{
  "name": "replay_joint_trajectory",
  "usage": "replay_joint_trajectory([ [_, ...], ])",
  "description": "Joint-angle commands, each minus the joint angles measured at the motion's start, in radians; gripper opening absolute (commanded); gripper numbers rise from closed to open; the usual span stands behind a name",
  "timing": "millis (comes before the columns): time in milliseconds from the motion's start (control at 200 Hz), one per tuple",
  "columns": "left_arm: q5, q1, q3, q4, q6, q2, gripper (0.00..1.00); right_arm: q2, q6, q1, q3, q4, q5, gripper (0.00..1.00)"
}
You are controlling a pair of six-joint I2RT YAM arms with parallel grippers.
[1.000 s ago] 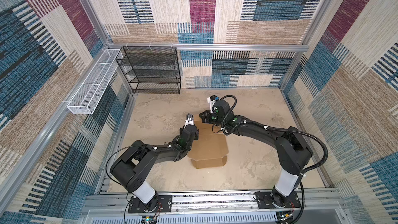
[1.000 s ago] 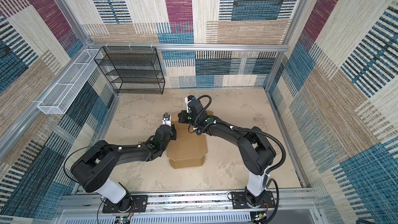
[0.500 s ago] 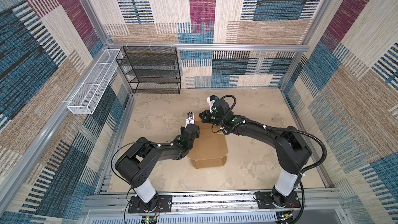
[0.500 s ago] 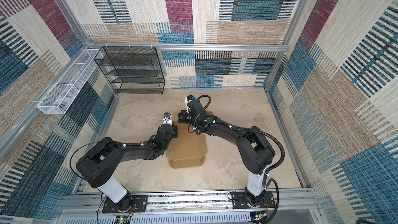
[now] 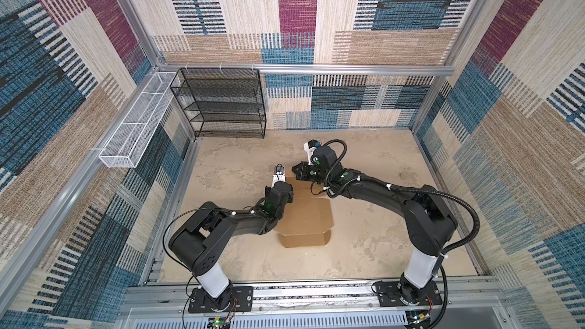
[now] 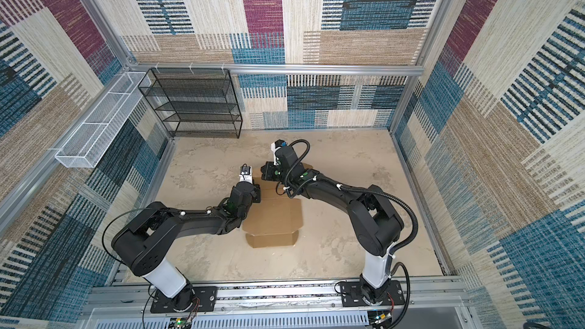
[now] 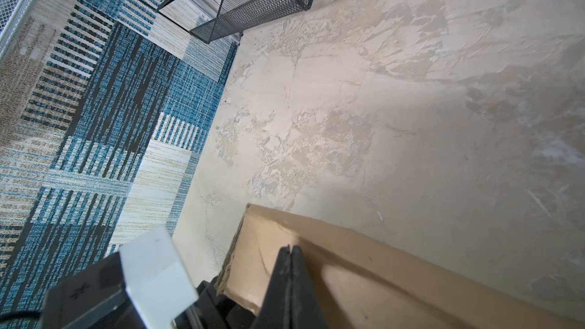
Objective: Fold the paper box
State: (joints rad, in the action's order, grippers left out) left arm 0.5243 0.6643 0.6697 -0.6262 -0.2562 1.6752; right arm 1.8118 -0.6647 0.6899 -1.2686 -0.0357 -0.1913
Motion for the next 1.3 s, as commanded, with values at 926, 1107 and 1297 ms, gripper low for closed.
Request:
replay_joint_trajectory([
  [926, 0.06, 0.011, -0.044, -0.018, -0.028, -0.032, 0.0, -0.028, 0.011, 0.008, -0.075, 0.075, 0.014, 0.22],
  [1107, 0.06, 0.011, -0.054, -0.03, -0.029, -0.037, 0.0, -0.063, 0.034, 0.01, -0.091, 0.101, 0.048, 0.29],
  [1297, 0.052, 0.011, -0.073, -0.033, -0.037, -0.052, 0.0, -0.139, 0.107, 0.009, -0.101, 0.189, 0.126, 0.43],
])
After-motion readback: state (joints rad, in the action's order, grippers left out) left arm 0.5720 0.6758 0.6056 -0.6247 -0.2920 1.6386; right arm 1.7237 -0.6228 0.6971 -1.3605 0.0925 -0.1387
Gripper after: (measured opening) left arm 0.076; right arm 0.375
